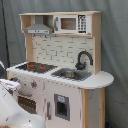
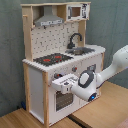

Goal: Play with the kitchen

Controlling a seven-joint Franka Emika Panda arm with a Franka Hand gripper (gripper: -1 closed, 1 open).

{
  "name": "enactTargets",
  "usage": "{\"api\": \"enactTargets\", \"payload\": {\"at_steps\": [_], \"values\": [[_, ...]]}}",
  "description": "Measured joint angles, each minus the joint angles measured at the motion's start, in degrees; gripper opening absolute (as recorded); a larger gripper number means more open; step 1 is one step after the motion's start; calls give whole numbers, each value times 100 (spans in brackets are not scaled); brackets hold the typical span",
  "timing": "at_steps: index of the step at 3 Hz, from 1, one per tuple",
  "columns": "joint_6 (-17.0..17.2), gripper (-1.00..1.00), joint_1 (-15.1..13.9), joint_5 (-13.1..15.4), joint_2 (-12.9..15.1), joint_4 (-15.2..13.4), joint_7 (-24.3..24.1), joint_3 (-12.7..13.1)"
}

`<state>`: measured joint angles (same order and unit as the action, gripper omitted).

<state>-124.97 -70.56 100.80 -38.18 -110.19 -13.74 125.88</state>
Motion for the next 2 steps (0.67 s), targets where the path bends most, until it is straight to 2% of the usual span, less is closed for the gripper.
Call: {"api": "enactTargets", "payload": {"at_steps": [1, 2], "values": [[-76, 100, 452, -35, 279, -196, -307, 25], [190, 100, 752, -36, 652, -514, -308, 25]]}}
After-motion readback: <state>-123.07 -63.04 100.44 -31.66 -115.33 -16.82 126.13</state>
